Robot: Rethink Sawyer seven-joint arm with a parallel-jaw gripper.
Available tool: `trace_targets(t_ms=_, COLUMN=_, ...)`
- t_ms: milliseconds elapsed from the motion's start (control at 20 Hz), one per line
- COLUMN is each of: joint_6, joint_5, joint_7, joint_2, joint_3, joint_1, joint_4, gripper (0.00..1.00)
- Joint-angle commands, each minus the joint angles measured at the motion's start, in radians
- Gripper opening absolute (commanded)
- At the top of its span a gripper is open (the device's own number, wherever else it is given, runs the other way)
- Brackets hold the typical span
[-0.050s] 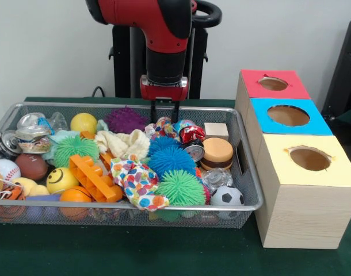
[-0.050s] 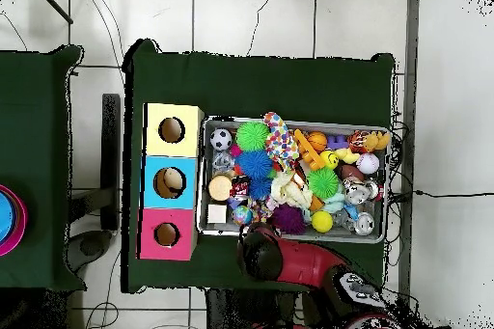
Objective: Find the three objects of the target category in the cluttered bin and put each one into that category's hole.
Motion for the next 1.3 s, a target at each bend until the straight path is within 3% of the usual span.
trace_targets(t_ms=50, joint_6=-0.098, joint_5=-0.046, joint_7=0.162, joint_2=0.055, joint_3=0.05, joint_1=-0.005, joint_4=0.014, gripper=0.0)
trace_targets(t_ms=200, joint_6=-0.115, joint_5=-0.049, joint_7=0.167, joint_2=0.023, joint_3=0.057, joint_1=-0.017, joint_4=0.038, gripper=0.0)
trace_targets(t_ms=250, joint_6=-0.116, joint_5=-0.04, joint_7=0.179, joint_2=-0.03, joint_3=0.043, joint_1=0.002, joint_4=0.06, gripper=0.0)
trace_targets(t_ms=350, joint_6=-0.114, joint_5=-0.028, joint_7=0.204, joint_2=-0.124, joint_3=0.09, joint_1=-0.038, joint_4=0.119, gripper=0.0)
trace_targets(t_ms=600, joint_6=0.01, joint_5=0.007, joint_7=0.177, joint_2=-0.299, joint_3=0.149, joint_1=-0.082, joint_4=0.173, gripper=0.0)
trace_targets(t_ms=800, joint_6=0.095, joint_5=0.052, joint_7=0.164, joint_2=-0.436, joint_3=0.238, joint_1=-0.124, joint_4=0.198, gripper=0.0)
trace_targets(t_ms=850, joint_6=0.101, joint_5=0.064, joint_7=0.169, joint_2=-0.477, joint_3=0.295, joint_1=-0.154, joint_4=0.213, gripper=0.0)
trace_targets(t_ms=1050, joint_6=0.13, joint_5=0.11, joint_7=0.171, joint_2=-0.581, joint_3=0.387, joint_1=-0.176, joint_4=0.221, gripper=0.0)
trace_targets(t_ms=1300, joint_6=0.228, joint_5=0.183, joint_7=0.162, joint_2=-0.609, joint_3=0.368, joint_1=-0.12, joint_4=0.181, gripper=0.0)
